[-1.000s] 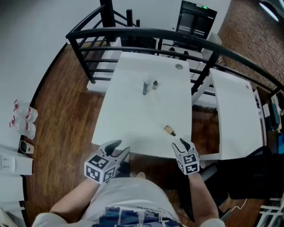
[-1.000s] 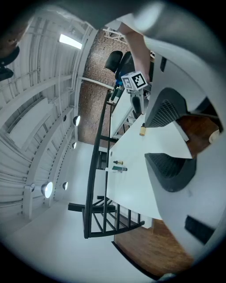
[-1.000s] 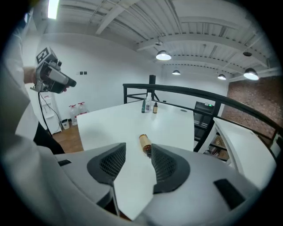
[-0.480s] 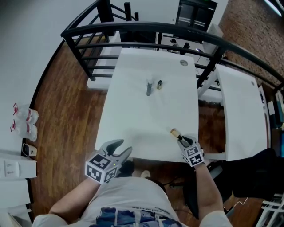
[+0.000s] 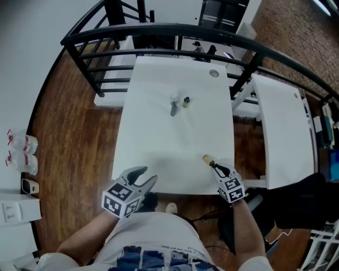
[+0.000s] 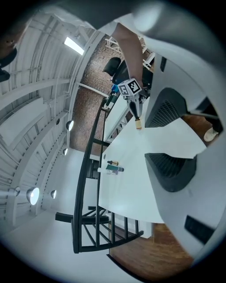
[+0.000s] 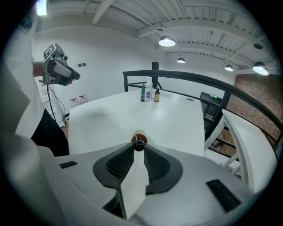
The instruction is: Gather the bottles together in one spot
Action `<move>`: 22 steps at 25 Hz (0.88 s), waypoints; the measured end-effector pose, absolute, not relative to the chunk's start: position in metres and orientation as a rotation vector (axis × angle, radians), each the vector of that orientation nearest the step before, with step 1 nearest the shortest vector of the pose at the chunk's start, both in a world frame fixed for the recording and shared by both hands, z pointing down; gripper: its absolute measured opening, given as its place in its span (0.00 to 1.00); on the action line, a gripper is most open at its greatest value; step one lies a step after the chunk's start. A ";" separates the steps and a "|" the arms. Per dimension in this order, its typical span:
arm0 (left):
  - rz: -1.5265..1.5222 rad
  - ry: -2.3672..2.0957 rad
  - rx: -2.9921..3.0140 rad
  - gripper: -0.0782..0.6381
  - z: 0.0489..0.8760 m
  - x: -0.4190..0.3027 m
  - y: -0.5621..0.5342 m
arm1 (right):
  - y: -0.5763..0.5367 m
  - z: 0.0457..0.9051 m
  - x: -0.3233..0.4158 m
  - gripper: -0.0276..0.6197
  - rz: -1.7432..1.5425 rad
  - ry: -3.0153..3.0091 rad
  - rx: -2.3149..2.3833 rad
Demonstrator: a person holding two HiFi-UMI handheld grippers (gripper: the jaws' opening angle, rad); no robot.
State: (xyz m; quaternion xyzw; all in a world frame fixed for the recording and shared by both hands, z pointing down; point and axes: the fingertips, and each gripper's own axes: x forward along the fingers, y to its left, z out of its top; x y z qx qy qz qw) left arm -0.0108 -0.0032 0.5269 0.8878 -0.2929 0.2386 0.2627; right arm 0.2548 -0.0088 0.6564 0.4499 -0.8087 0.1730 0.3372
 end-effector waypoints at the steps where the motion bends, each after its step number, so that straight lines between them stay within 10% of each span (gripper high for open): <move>1: 0.639 -0.784 2.406 0.33 0.526 -0.010 -0.007 | -0.010 0.648 0.253 0.18 0.443 -2.105 1.174; 22: 0.589 -0.681 2.493 0.33 0.518 -0.040 -0.055 | -0.132 0.564 0.199 0.18 0.404 -2.034 1.138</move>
